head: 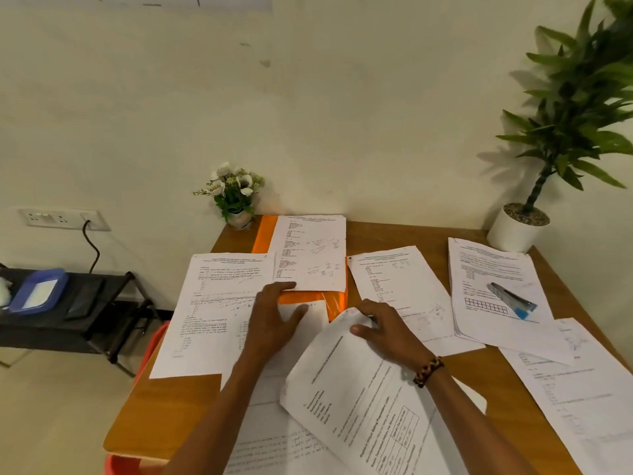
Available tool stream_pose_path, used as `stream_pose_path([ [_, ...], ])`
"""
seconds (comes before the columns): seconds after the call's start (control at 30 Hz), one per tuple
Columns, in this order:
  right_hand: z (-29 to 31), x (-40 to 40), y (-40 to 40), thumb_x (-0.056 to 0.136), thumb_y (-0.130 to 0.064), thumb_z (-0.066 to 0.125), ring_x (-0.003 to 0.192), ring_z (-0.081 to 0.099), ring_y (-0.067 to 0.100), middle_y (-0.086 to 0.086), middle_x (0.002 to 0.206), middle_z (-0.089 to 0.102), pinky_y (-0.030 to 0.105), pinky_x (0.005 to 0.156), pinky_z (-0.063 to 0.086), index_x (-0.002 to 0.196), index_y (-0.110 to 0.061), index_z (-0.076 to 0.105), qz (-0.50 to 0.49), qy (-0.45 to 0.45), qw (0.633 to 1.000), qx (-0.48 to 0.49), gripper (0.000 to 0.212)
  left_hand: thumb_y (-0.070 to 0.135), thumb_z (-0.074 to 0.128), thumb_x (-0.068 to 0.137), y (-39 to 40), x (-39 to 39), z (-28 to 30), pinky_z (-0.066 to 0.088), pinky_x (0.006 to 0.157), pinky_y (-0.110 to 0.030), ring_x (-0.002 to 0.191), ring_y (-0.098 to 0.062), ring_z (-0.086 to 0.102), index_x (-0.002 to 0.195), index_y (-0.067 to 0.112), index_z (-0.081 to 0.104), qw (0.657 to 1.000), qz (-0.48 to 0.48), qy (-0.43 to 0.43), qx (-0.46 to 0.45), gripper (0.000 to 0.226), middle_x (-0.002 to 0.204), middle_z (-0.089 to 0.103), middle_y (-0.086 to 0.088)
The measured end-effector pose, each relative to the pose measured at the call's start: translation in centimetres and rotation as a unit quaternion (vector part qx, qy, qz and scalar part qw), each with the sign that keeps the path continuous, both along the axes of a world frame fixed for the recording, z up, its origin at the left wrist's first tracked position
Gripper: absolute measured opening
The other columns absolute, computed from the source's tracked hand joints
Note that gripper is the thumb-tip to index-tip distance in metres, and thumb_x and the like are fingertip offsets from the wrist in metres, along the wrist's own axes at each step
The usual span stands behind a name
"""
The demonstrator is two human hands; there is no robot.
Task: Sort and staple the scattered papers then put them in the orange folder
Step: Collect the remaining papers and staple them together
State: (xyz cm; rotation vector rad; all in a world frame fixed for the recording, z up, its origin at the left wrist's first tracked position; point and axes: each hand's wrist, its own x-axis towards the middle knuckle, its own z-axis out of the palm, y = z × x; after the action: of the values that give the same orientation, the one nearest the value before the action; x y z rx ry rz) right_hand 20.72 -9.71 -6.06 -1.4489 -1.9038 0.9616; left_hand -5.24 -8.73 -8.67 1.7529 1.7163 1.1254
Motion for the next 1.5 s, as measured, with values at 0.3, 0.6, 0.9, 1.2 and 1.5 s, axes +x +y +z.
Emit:
stream_pose_path([
  [0.3, 1.1, -3.2, 2.3, 0.092, -0.023, 0.073, 0.135, 0.05, 0.009, -0.008, 0.144, 0.058, 0.031, 0.113, 0.041, 0.139, -0.022, 0.06, 0.083, -0.002, 0.997, 0.012, 0.049, 0.051, 0.046, 0.101, 0.8, -3.9, -2.2, 0.035, 0.115, -0.043, 0.139, -0.024, 0.046, 0.143, 0.026, 0.05, 0.964, 0.044, 0.261, -0.034, 0.049, 0.153, 0.048, -0.001],
  [0.6, -0.9, -5.4, 3.2, 0.097, -0.018, 0.066, 0.144, 0.041, 0.019, -0.002, 0.153, 0.048, 0.036, 0.119, 0.034, 0.147, -0.019, 0.05, 0.1, -0.091, 0.991, -0.024, 0.052, 0.046, 0.059, 0.097, 1.3, -3.9, -1.3, 0.049, 0.098, -0.035, 0.113, -0.019, 0.06, 0.129, 0.027, 0.062, 0.989, 0.046, 0.139, -0.007, 0.038, 0.128, 0.065, 0.002],
  [0.9, -2.0, -5.2, 3.3, 0.098, -0.019, 0.065, 0.143, 0.04, 0.016, -0.004, 0.154, 0.046, 0.024, 0.111, 0.032, 0.15, -0.021, 0.046, 0.099, -0.102, 0.99, -0.017, 0.054, 0.041, 0.064, 0.095, 6.7, -7.6, 0.4, 0.026, 0.12, -0.051, 0.148, -0.028, 0.033, 0.148, 0.028, 0.045, 0.979, 0.038, 0.181, -0.082, 0.057, 0.16, 0.037, -0.002],
  [1.2, -2.6, -5.3, 3.2, 0.095, -0.017, 0.069, 0.137, 0.05, 0.016, -0.006, 0.147, 0.052, 0.027, 0.111, 0.042, 0.145, -0.021, 0.051, 0.091, -0.097, 0.991, 0.016, 0.053, 0.047, 0.07, 0.09, 12.3, -8.4, 3.2, 0.023, 0.119, -0.052, 0.136, -0.027, 0.046, 0.144, 0.026, 0.045, 0.941, -0.077, 0.292, -0.149, 0.064, 0.144, 0.054, -0.002],
  [1.5, -3.4, -5.5, 2.5, 0.096, -0.018, 0.068, 0.132, 0.053, 0.013, -0.004, 0.144, 0.057, 0.02, 0.105, 0.039, 0.144, -0.02, 0.053, 0.065, -0.106, 0.99, 0.065, 0.05, 0.019, 0.059, 0.099, 11.1, -11.3, 8.8, 0.036, 0.065, -0.03, 0.086, -0.025, 0.061, 0.106, 0.015, 0.063, 0.95, -0.027, 0.311, 0.01, 0.009, 0.099, 0.064, -0.003],
])
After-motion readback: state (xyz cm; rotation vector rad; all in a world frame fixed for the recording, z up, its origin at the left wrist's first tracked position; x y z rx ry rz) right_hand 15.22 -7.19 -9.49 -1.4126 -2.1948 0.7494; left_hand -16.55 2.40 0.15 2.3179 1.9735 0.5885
